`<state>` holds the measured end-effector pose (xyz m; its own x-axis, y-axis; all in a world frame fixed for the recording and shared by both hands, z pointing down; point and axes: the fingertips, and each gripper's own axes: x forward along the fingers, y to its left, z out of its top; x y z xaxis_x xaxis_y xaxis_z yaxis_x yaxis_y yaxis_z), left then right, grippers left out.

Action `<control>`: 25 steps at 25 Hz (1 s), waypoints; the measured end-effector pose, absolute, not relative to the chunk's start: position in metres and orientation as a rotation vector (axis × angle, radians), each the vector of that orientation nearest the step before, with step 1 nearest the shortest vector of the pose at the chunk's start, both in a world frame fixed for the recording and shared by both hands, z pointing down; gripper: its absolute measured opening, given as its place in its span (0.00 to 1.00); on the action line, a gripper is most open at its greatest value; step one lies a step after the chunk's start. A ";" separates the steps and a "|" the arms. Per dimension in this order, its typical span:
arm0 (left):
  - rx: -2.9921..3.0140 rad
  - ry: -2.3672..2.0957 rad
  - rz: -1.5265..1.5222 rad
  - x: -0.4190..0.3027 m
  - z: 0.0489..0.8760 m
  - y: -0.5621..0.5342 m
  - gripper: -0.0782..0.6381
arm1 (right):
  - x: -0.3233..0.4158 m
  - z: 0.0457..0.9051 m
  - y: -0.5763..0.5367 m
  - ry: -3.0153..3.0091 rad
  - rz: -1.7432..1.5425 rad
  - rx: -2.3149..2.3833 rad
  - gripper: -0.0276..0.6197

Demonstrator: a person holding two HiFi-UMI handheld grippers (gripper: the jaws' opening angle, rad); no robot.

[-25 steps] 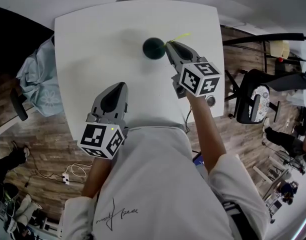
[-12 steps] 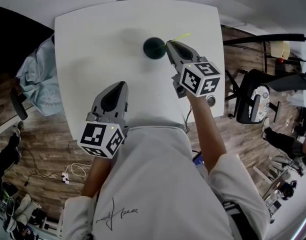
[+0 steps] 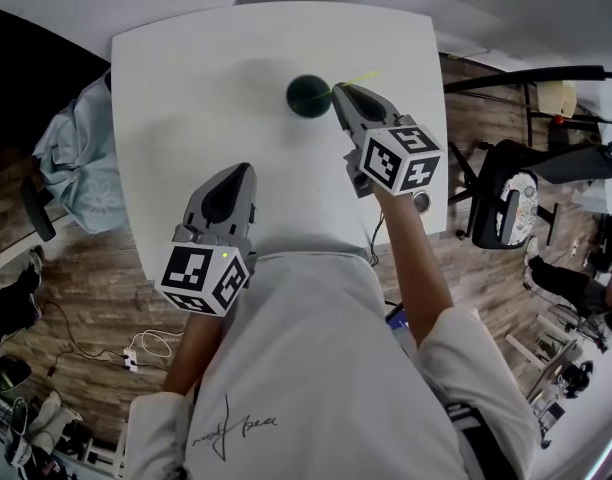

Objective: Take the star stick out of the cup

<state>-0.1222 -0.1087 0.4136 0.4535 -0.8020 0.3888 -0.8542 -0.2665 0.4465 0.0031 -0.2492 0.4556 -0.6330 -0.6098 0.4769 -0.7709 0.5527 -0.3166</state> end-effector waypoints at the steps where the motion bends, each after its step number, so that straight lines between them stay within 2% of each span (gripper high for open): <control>1: 2.102 -1.376 0.111 -0.122 0.413 -0.108 0.12 | 0.003 0.455 -0.249 -2.481 0.727 1.140 0.08; 25: 2.136 -1.380 0.070 -0.121 0.403 -0.104 0.12 | 0.002 0.426 -0.242 -2.525 0.641 1.147 0.08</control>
